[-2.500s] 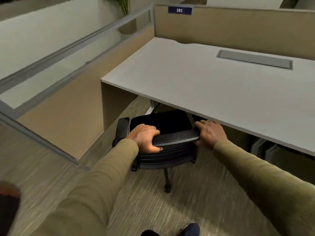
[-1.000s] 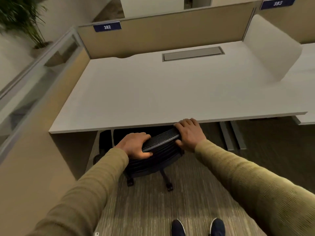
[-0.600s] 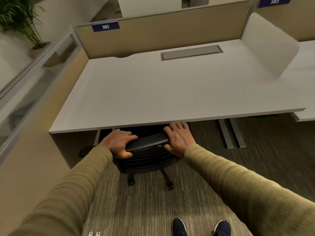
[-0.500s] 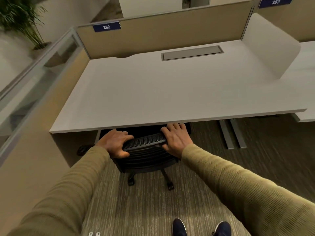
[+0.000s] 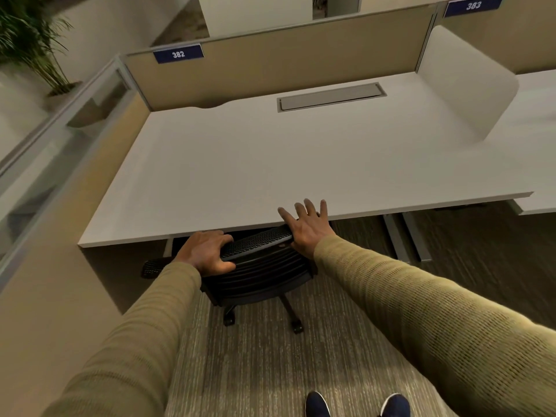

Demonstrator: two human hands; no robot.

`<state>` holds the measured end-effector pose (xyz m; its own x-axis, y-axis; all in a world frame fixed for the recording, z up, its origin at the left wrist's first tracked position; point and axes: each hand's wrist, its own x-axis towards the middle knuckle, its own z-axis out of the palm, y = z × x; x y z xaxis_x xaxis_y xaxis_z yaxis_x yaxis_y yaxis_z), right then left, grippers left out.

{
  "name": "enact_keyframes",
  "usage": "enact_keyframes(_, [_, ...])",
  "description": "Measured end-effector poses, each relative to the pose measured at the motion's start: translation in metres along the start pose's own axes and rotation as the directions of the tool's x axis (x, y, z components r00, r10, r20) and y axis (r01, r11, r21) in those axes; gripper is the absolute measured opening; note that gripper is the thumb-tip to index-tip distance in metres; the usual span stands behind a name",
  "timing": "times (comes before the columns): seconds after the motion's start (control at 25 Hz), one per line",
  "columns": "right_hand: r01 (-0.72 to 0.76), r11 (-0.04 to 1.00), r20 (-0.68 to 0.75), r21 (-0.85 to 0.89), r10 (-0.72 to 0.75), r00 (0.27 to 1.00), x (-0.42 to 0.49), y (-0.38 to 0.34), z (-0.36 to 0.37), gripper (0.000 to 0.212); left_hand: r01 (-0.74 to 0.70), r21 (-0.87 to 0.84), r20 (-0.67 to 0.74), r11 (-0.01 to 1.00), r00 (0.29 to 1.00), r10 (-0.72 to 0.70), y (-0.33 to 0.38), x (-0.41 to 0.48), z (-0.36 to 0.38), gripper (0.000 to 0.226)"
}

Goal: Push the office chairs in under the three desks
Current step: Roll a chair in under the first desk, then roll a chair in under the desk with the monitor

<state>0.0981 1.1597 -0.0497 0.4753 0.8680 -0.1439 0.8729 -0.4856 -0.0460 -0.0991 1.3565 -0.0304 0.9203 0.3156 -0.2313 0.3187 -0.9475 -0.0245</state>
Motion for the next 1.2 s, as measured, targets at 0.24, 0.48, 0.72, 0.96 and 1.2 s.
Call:
enact_keyframes(0.24, [-0.018,0.999,-0.032,0.035,0.019,0.999,-0.003,-0.012,0.002,0.102,0.043,-0.086,-0.023,0.995,0.999,-0.045,-0.009,-0.008,0.005,0.077])
enact_keyframes(0.48, [-0.058,0.993,-0.149,0.101,0.073,0.986,-0.027,0.002,0.021,0.113,-0.079,-0.113,-0.153,0.99,0.986,0.061,0.024,0.002,-0.004,0.101])
enact_keyframes(0.72, [-0.203,0.967,-0.149,0.151,0.226,0.963,-0.077,0.042,0.039,0.111,-0.218,-0.027,-0.238,0.975,0.949,0.206,0.112,0.053,-0.019,0.087])
enact_keyframes(0.96, [-0.348,0.923,-0.154,0.162,0.372,0.915,-0.167,0.104,0.047,0.099,-0.253,0.091,-0.254,0.963,0.929,0.268,0.237,0.077,-0.012,0.094])
enact_keyframes(1.2, [-0.472,0.859,-0.125,0.198,0.499,0.857,-0.313,0.18,0.079,0.096,-0.294,0.06,-0.164,0.954,0.94,0.3,0.4,0.057,0.025,0.096])
